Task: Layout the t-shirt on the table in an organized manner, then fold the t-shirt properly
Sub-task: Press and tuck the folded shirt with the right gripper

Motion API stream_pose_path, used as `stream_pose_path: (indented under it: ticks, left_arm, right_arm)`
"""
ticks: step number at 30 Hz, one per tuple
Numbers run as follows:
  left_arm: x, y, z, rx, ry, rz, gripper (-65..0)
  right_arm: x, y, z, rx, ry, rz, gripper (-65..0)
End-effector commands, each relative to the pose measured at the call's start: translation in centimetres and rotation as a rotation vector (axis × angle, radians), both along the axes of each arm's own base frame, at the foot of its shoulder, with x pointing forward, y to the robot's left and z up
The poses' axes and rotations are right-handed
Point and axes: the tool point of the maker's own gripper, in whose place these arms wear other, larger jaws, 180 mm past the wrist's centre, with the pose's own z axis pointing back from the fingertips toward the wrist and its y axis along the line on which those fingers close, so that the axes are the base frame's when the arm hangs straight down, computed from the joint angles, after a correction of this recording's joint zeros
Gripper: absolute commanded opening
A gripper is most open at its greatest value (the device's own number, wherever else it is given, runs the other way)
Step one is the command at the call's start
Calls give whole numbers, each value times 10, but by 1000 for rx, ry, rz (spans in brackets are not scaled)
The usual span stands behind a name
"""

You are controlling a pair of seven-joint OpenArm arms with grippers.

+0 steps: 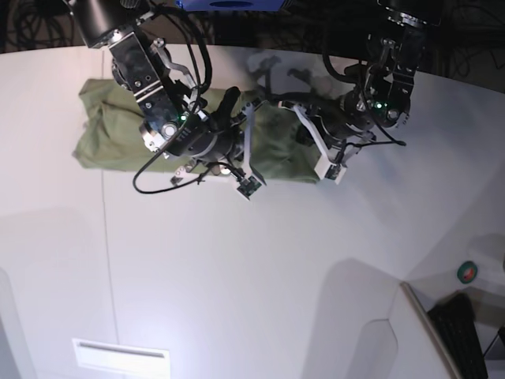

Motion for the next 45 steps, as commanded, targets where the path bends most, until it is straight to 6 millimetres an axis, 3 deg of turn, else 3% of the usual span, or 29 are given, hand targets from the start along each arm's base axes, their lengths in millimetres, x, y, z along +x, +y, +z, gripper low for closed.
stream_pose_path:
  ticks: [1, 6, 8, 10, 13, 16, 20, 22, 24, 26, 28, 33, 37, 39, 45]
  left_arm:
    - [4, 1, 4, -1, -21, -2, -650]
    - [-20, 3, -36, 26, 108, -19, -650]
    - [-17, 7, -37, 28, 110, -5, -650]
    - [-6, 20, -25, 27, 67, 40, -650]
    - [14, 57, 8, 38, -39, 155, -650]
    - [20, 106, 40, 79, -130, 274, -650]
    - [-3, 188, 69, 110, -202, 480, -650]
    - [-27, 233, 73, 80, -217, 629, -650]
    - [-49, 264, 72, 71, -221, 698, -650]
    - [-70, 284, 68, 78, -212, 717, -650]
    - [-83, 298, 68, 83, -212, 701, -650]
    - [-104, 310, 67, 86, -202, 706, -650]
    - [-106, 308, 65, 85, -195, 704, -650]
    - [-107, 307, 64, 82, -193, 706, -650]
    - [-105, 307, 64, 77, -197, 708, -650]
  right_arm:
    - [10, 4, 12, 26, -40, -5, -650]
    - [9, 4, 11, 26, -36, -5, -650]
    - [7, 4, 10, 25, -32, -5, -650]
    - [5, 5, 10, 27, -28, -5, -650]
    - [-5, 7, 4, 38, -5, -9, -650]
    - [-5, 8, 3, 50, 8, -68, -650]
    - [2, 6, 7, 98, 29, -210, -650]
    - [11, 3, 9, 139, 31, -282, -479]
    - [19, 2, 10, 176, 6, -324, -329]
    - [23, 3, 5, 184, -4, -325, -233]
    - [26, 6, -4, 190, 4, -328, -203]
    - [28, 11, -28, 274, 130, -381, -204]
    - [28, 7, -41, 297, 189, -424, -206]
    - [27, 7, -43, 293, 197, -426, -242]
    - [27, 8, -41, 296, 195, -421, -650]
